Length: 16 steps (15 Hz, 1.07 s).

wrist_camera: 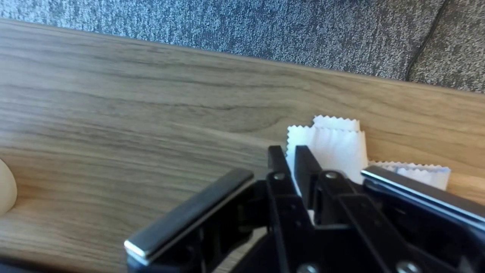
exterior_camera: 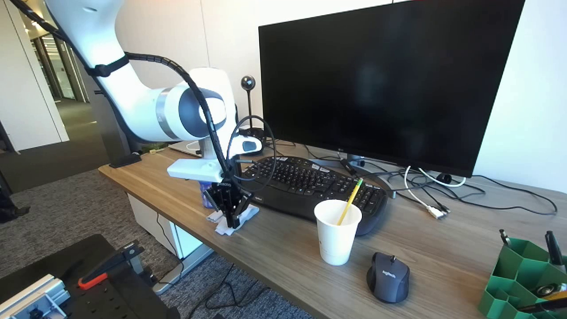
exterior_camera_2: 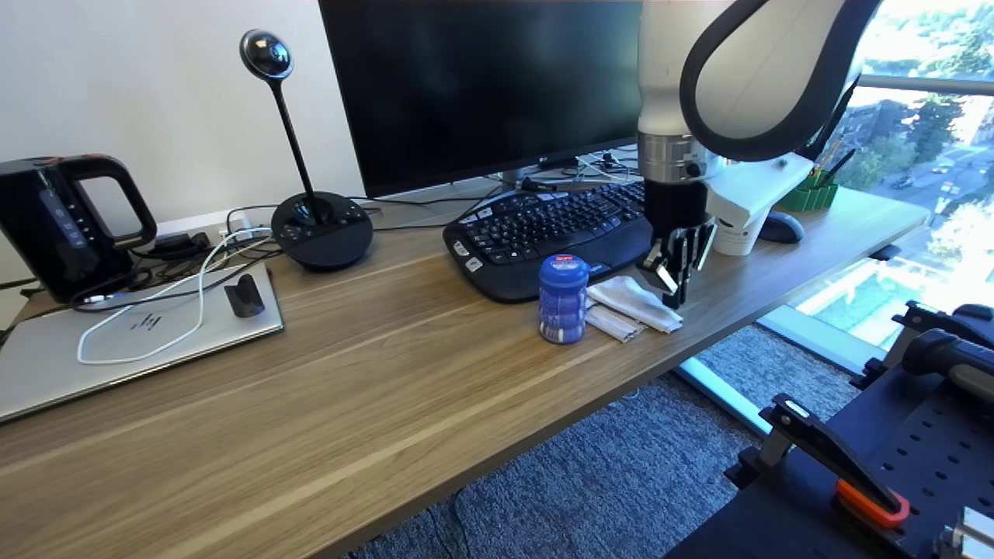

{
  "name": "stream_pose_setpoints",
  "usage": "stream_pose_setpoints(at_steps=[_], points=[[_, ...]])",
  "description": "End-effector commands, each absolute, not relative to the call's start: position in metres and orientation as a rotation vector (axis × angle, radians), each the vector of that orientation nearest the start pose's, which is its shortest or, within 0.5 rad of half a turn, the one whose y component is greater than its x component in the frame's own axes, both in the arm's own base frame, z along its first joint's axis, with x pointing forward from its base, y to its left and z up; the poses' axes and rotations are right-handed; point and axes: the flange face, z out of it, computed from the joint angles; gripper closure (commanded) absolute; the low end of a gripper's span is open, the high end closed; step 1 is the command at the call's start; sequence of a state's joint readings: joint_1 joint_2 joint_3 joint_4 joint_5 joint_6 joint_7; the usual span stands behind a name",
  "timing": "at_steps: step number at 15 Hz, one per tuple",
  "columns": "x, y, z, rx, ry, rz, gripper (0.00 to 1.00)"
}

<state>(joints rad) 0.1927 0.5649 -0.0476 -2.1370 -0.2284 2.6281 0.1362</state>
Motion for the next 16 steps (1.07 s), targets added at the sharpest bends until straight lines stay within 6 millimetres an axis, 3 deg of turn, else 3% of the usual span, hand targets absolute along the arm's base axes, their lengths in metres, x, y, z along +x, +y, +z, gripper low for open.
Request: stream_pose_setpoints(at_steps=[1, 2, 3, 5, 14, 16], points=[[0.556, 0.087, 0.130, -3.270, -0.360, 0.099, 1.00], [0.555, 0.087, 0.131, -3.269, -0.362, 0.101, 0.98], [0.556, 0.086, 0.130, -3.268, -0.361, 0.100, 0.74], [0.554, 0.091, 0.132, -3.269, -0.363, 0.100, 0.71], [0.554, 0.103, 0.134, -3.260, -0.386, 0.093, 0.07], [0.556, 0.105, 0.135, -3.260, -0.388, 0.088, 0.00]])
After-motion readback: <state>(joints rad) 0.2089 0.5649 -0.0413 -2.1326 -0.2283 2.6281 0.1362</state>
